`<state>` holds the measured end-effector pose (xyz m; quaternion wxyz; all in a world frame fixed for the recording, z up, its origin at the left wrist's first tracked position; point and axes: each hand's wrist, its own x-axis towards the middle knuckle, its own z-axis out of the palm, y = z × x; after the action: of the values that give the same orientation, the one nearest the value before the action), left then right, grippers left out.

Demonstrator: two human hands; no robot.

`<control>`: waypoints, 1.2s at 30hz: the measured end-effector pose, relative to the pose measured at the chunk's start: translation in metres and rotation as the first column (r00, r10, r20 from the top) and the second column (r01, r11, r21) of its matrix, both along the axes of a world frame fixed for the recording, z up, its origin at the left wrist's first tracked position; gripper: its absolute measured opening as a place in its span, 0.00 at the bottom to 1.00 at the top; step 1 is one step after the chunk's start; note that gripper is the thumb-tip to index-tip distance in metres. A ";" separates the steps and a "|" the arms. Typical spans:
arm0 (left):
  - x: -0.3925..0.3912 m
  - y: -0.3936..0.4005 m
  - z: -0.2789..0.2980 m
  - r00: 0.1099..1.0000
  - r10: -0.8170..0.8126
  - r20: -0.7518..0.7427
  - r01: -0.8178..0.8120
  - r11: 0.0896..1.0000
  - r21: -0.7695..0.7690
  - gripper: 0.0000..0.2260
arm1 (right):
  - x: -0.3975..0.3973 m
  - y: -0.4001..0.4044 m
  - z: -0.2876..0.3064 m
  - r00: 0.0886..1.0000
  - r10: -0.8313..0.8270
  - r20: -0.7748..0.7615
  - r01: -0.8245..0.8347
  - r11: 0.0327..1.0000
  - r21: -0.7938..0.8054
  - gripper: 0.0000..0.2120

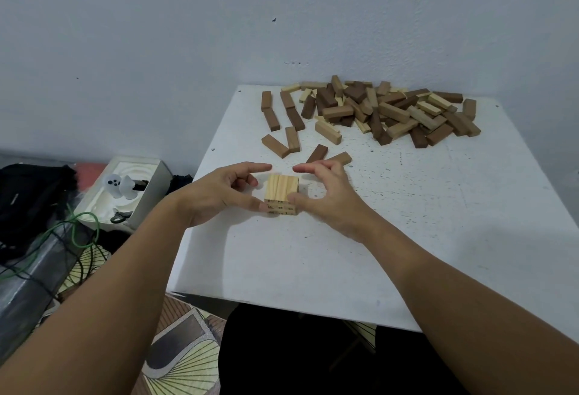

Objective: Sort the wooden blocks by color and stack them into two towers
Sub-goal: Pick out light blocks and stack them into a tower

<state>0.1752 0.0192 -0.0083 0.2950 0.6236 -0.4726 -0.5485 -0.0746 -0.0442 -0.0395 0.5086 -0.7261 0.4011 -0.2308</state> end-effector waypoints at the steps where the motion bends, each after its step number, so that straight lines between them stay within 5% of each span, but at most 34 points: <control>1: 0.004 0.000 0.000 0.999 0.024 -0.030 -0.024 1.000 0.017 0.39 | -0.001 -0.001 0.001 0.999 -0.014 0.035 0.012 0.999 0.048 0.21; 5: 0.010 0.001 0.011 0.972 0.197 -0.129 -0.194 0.980 0.037 0.35 | -0.006 -0.005 0.005 0.981 -0.097 0.167 0.069 0.984 0.166 0.23; 8: -0.002 -0.007 0.029 0.957 0.290 -0.028 -0.291 0.950 -0.116 0.23 | -0.024 -0.015 0.010 0.945 -0.219 0.242 0.171 0.963 0.206 0.15; 11: -0.028 -0.024 0.052 0.955 0.206 0.213 -0.164 0.966 -0.200 0.08 | -0.053 -0.028 0.015 0.975 -0.196 0.102 0.183 0.976 0.119 0.12; 14: -0.068 -0.043 0.064 0.914 0.106 0.391 -0.031 0.981 -0.194 0.04 | -0.081 -0.042 0.019 0.982 -0.183 -0.047 0.179 0.982 -0.066 0.10; 20: -0.144 -0.085 0.050 0.820 0.157 0.551 -0.044 0.976 -0.212 0.06 | -0.125 -0.074 0.016 0.950 -0.216 -0.227 0.154 0.952 -0.263 0.13; 25: -0.191 -0.123 0.026 0.731 0.037 0.681 0.017 0.997 -0.073 0.25 | -0.125 -0.101 0.017 0.850 -0.306 -0.430 0.025 0.837 -0.546 0.17; 29: -0.178 -0.145 0.019 0.370 -0.118 0.922 0.104 0.991 0.085 0.30 | -0.110 -0.129 0.019 0.805 -0.346 -0.482 -0.079 0.743 -0.665 0.15; 30: -0.171 -0.148 0.022 0.335 -0.135 0.933 0.097 0.989 0.108 0.31 | -0.106 -0.135 0.019 0.788 -0.353 -0.505 -0.108 0.727 -0.678 0.15; 36: -0.130 -0.161 0.028 0.350 -0.161 0.923 0.120 0.985 0.127 0.29 | -0.085 -0.152 0.009 0.696 -0.386 -0.606 -0.204 0.702 -0.682 0.21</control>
<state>0.0455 -0.1421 0.0197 -0.0825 0.7863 -0.5977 -0.1329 -0.1598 -0.1959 -0.0306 -0.0189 -0.8700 0.4838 -0.0937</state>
